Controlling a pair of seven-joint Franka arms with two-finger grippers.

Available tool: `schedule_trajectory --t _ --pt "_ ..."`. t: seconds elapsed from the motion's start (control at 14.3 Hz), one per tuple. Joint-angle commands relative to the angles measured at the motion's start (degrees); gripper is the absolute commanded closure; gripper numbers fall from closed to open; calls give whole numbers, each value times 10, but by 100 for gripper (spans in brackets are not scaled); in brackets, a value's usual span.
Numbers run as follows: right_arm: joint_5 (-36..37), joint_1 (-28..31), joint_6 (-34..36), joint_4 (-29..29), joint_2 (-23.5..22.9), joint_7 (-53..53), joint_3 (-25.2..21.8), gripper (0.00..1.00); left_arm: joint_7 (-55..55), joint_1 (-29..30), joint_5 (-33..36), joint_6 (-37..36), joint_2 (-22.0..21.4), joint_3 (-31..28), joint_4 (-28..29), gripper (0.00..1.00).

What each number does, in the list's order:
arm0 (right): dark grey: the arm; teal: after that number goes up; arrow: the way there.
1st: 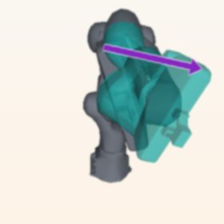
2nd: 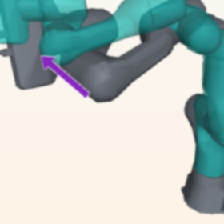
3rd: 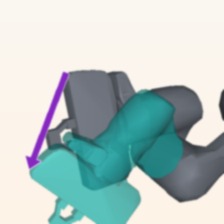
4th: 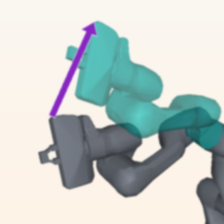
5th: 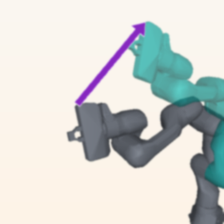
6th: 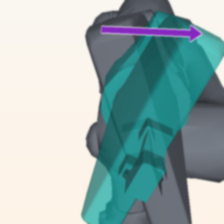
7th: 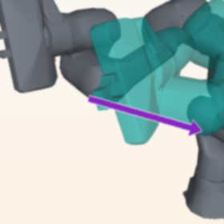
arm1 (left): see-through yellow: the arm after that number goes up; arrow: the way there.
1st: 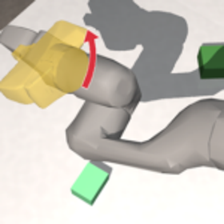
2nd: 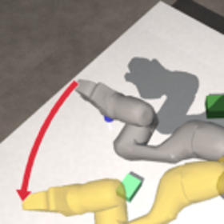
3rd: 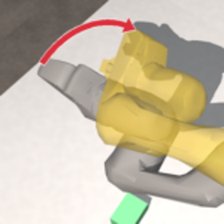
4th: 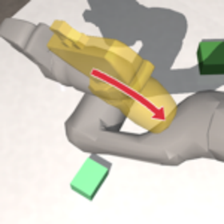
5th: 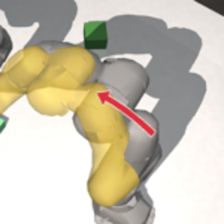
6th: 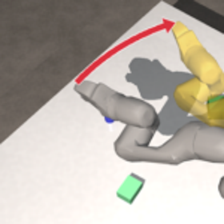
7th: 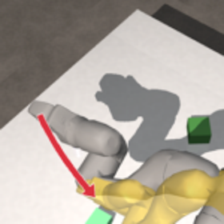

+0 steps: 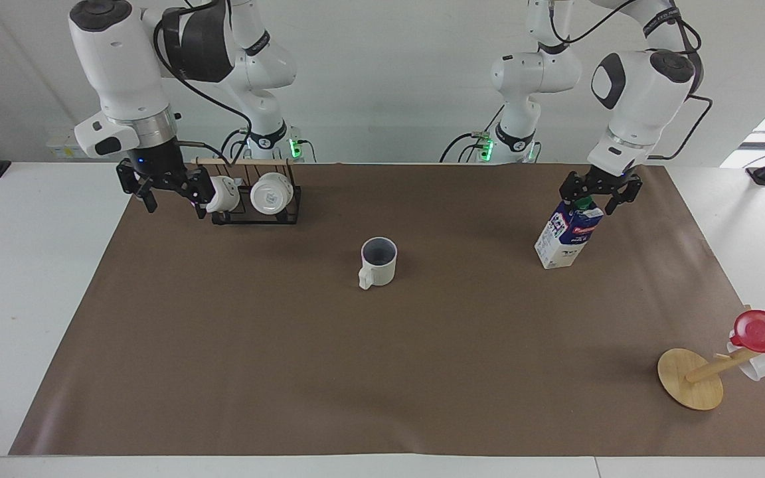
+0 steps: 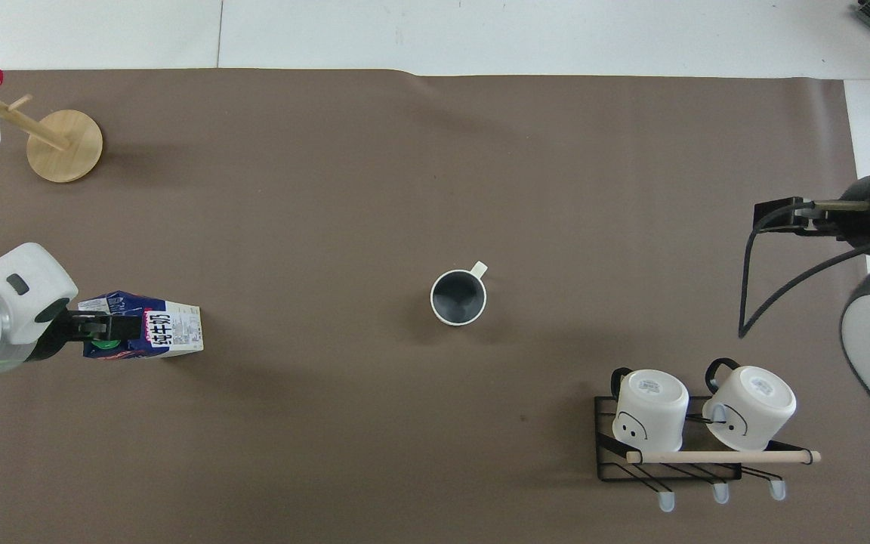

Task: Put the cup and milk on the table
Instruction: 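Withdraw the right gripper while the left gripper grasps the milk carton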

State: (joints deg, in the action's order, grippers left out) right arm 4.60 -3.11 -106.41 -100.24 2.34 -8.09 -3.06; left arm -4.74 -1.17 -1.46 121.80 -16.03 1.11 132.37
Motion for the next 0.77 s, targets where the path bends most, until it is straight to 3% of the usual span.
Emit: schedule_trajectory --t 0.0,0.28,0.56,0.7 --pt "-14 6 30 30 5 16 5 0 -8 5 7 30 -27 4 36 0" --pt "-13 7 91 96 5 18 -3 0 -7 -2 7 30 -26 4 36 0" --pt "-36 8 190 142 5 18 -12 0 -8 -2 8 32 -26 7 36 15" --pt "-59 6 190 133 16 18 -24 0 -8 -2 8 32 -25 7 36 23"
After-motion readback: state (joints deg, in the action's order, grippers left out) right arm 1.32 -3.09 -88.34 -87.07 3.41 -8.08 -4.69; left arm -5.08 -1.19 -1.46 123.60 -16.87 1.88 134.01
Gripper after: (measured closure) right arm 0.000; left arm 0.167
